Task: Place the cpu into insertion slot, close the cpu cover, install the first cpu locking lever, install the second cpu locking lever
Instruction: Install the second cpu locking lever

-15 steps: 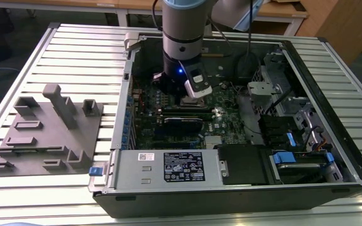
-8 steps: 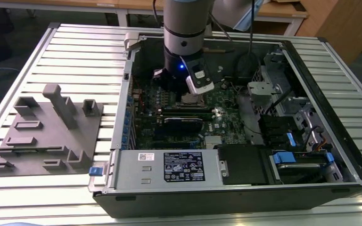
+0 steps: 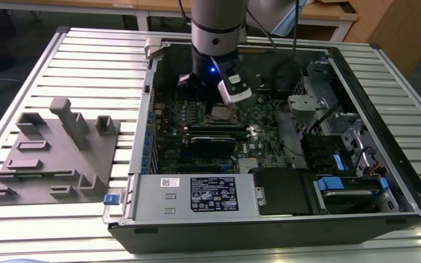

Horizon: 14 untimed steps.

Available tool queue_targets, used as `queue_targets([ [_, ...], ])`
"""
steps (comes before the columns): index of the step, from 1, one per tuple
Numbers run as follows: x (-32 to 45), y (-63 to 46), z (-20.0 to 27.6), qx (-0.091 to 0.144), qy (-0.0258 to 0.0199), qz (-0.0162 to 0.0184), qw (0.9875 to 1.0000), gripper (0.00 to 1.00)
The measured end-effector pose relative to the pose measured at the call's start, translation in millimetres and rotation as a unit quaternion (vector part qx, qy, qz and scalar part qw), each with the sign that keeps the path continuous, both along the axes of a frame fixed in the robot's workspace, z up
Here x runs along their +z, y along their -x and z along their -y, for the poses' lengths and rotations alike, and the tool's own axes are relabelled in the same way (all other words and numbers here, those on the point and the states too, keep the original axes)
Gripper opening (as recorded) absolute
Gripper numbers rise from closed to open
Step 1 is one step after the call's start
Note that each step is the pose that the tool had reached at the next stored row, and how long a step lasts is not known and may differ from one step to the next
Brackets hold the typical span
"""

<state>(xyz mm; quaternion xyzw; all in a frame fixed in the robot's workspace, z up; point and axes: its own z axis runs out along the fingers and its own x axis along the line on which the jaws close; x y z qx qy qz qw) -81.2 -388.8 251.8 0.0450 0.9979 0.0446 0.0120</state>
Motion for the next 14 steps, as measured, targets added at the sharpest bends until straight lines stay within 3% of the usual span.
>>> queue_targets([
  [8,1.2,-11.0,2.4,-0.001,0.0001,-0.0023,1.0000,0.11],
  [14,-8.0,-11.1,5.1,-0.003,0.0003,-0.0017,1.0000,0.11],
])
